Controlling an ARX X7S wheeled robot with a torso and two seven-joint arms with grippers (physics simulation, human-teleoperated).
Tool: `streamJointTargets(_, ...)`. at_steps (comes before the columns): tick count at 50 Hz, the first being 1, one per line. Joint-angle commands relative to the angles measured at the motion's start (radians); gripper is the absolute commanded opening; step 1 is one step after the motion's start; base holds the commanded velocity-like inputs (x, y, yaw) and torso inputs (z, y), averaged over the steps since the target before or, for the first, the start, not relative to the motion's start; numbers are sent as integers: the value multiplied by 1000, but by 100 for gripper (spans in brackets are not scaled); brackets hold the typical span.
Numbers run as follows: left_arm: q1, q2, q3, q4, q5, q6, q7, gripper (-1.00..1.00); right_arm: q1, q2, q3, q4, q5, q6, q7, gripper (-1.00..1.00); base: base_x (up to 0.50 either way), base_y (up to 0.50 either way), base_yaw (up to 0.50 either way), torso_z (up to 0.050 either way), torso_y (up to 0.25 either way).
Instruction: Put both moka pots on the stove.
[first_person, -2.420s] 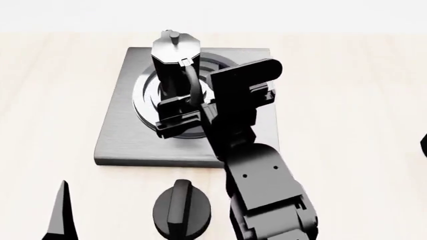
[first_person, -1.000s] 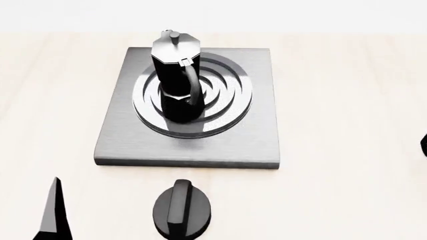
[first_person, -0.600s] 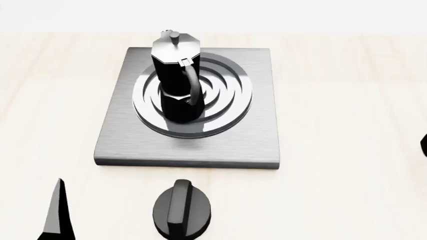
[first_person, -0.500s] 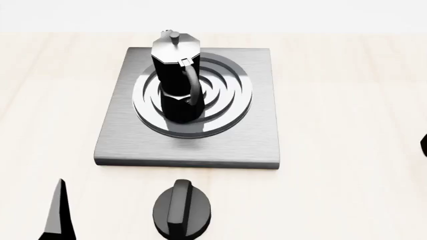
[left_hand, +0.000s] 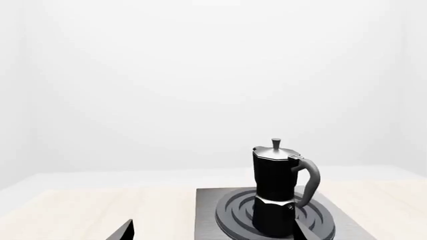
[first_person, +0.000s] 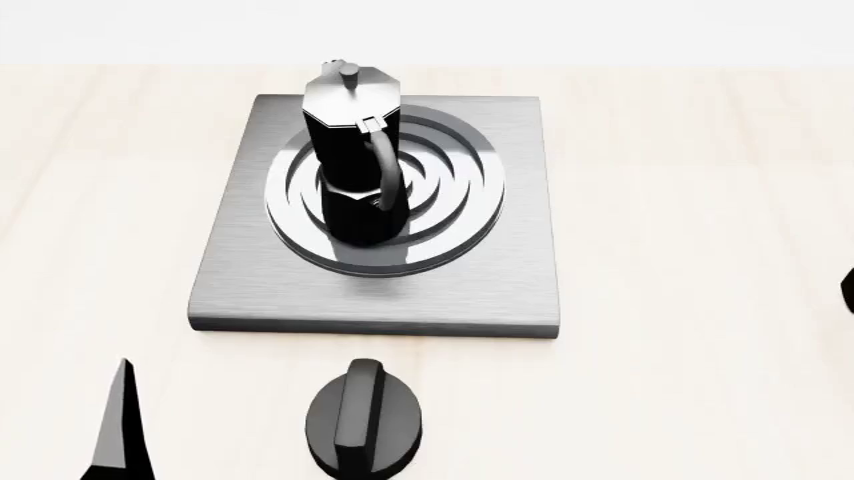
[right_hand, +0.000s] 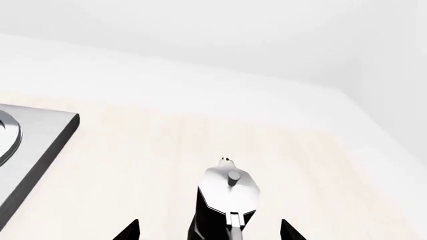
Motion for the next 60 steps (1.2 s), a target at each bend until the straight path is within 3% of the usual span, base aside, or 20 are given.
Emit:
streamJointTargets(1,1,-2,0,-3,-1,6,-2,100,65,-42,-48,61,-35,33,-27,100,0,0,0,0,0)
streamJointTargets(14,-1,-1,8,-9,2,8,-3,100,25,-99,-55,155,-94,-47,-2,100,0,0,0,0,0)
streamJointTargets(29,-2,-2,13,-13,1,12,-4,100,86,-215,-120,322,-252,-147,-1,100,0,0,0,0,0)
streamJointTargets(60,-6,-3,27,-25,4,18,-7,100,49,-302,-125,473,-288,-243,-17,100,0,0,0,0,0)
